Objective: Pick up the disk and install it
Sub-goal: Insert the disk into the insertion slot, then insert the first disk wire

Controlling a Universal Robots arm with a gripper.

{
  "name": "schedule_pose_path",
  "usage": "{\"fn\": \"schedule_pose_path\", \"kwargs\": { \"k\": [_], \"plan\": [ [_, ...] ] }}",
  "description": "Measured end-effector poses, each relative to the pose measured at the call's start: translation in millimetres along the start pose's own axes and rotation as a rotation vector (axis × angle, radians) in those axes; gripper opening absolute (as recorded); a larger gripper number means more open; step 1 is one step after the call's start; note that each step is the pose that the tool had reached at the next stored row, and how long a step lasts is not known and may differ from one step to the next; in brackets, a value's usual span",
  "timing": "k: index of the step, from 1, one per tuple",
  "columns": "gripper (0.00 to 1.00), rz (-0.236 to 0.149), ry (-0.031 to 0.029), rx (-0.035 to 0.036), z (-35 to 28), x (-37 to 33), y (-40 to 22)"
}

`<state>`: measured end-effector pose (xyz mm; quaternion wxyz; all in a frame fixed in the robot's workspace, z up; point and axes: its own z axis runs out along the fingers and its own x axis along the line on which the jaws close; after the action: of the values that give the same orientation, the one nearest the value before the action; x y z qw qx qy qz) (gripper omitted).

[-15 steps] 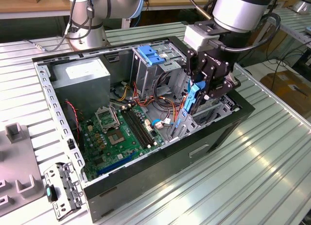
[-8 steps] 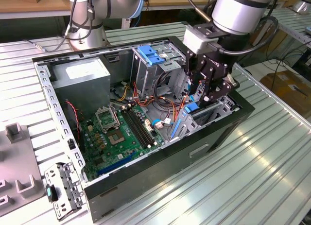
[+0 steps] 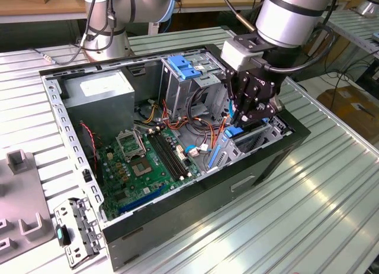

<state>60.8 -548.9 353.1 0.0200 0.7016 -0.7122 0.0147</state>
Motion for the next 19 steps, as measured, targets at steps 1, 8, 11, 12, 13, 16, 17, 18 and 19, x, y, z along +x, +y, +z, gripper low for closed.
{"fn": "schedule_pose_path", "kwargs": {
  "k": [1,8,11,12,13,16,17,18,19],
  "plan": [
    [0.11,0.000,-0.0001,0.0000,0.1,0.0,0.0],
    [0.11,0.000,-0.0001,0.0000,0.3,0.0,0.0],
    [0.11,0.000,0.0000,0.0000,0.4,0.0,0.0],
    [0.11,0.000,0.0000,0.0000,0.4,0.0,0.0],
    [0.11,0.000,-0.0001,0.0000,0.5,0.0,0.0],
    [0.11,0.000,-0.0001,0.0001,0.5,0.0,0.0],
    [0.11,0.000,-0.0001,0.0001,0.6,-0.1,-0.4],
    [0.11,0.000,-0.0003,0.0001,0.6,-0.1,-0.9],
    [0.11,0.000,-0.0001,0.0000,0.5,0.0,-2.5]
  ]
}}
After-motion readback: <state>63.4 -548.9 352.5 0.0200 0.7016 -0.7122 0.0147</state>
